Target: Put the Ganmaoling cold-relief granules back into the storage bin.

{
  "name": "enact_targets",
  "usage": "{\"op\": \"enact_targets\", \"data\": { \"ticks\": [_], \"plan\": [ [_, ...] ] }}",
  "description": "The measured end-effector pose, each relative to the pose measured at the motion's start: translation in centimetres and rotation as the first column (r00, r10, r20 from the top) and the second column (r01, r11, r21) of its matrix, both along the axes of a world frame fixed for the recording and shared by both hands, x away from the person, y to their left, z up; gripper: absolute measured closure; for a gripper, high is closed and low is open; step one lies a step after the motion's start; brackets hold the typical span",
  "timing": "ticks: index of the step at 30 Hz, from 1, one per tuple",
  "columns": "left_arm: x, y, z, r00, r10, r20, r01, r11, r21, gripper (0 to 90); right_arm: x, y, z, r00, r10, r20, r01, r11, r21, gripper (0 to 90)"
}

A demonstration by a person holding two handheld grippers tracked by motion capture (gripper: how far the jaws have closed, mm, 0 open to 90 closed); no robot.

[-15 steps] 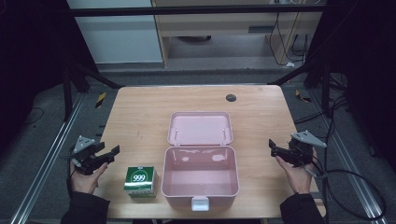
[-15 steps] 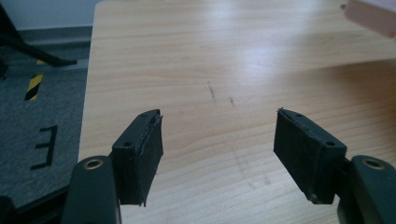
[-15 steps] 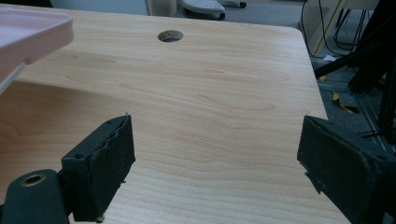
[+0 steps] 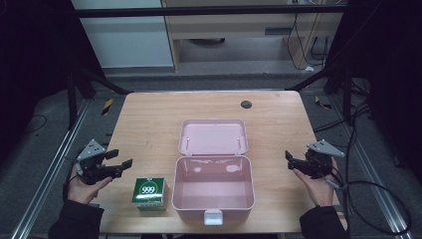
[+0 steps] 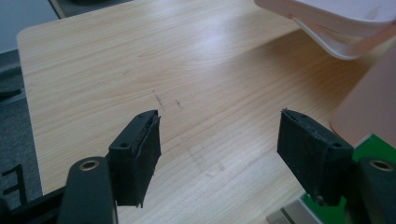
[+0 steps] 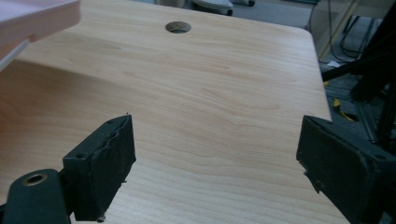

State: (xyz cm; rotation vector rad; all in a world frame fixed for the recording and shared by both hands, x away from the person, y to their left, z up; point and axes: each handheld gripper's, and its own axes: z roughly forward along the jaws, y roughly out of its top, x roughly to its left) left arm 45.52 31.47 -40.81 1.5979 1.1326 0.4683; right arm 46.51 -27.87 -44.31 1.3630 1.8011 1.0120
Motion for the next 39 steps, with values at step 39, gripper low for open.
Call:
{"op": "enact_targets", "data": {
  "ticks": [39],
  "plan": [
    [-2.9,-6.3,1.9,0.9169,-0.367,-0.156,0.378,0.9244,0.048,20.8,-0.5,0.4,-0.8,0.9958,0.062,-0.067,-0.069,0.993,-0.100,5.6]
  ]
}}
